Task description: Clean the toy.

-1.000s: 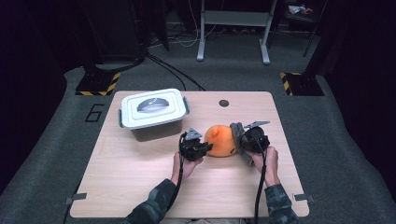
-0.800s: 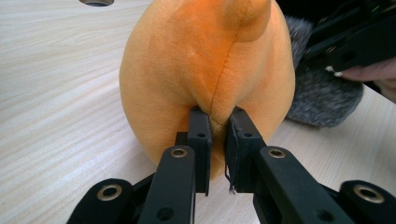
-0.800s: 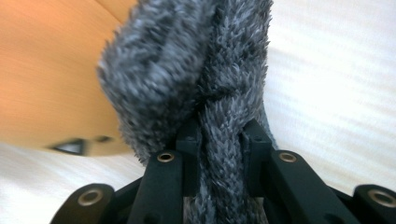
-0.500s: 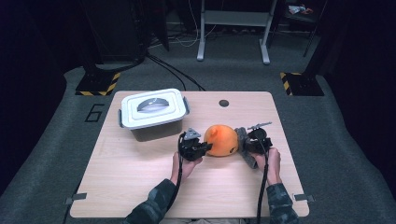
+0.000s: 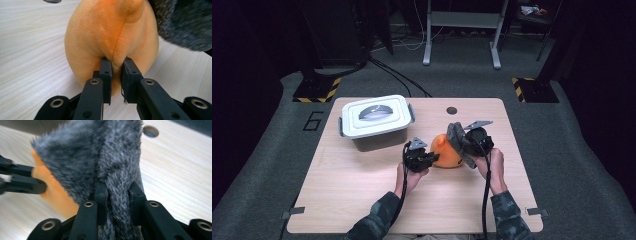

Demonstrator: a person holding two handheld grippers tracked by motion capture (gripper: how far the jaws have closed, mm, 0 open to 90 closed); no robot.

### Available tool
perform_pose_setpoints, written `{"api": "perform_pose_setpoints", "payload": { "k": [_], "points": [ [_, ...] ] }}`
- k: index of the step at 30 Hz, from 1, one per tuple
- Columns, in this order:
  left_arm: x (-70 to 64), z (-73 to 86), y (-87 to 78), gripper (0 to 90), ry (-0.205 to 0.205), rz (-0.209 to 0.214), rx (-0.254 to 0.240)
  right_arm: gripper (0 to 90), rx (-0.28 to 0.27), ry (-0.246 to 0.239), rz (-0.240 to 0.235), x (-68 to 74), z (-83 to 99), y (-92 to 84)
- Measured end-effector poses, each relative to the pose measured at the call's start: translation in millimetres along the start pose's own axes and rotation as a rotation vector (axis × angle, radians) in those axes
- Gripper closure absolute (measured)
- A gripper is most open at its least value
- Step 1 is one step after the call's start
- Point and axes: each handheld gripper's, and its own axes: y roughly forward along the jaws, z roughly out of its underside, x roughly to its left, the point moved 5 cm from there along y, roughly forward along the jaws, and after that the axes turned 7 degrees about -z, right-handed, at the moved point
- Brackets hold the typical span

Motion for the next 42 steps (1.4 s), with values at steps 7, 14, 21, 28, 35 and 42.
{"api": "perform_pose_setpoints", "payload": {
  "k": [7,14,21,28,35,42],
  "points": [
    [2.3,-1.6,-2.6,62.7,-0.018,0.016,0.001,75.0,-0.004,0.03,-0.006,-8.8,10.0,10.2],
    [11.9,7.9,-1.6,44.2,-0.061,-0.006,0.042,75.2,-0.004,0.058,-0.004,-17.5,17.8,12.8],
    [10.7,13.8,8.7,56.0,-0.087,0.024,0.039,75.3,-0.014,0.079,0.0,-21.3,23.2,15.0],
    [7.2,11.4,11.8,76.7,-0.055,-0.005,0.03,75.7,-0.023,0.085,0.005,-22.9,26.3,13.7],
    [2.8,-4.1,5.2,82.1,0.021,-0.017,-0.002,76.5,-0.08,0.101,0.018,-28.1,26.6,2.2],
    [-3.7,-29.4,-7.1,82.3,0.104,-0.026,-0.036,76.5,-0.144,0.087,0.011,-29.1,20.2,-22.1]
  ]
}}
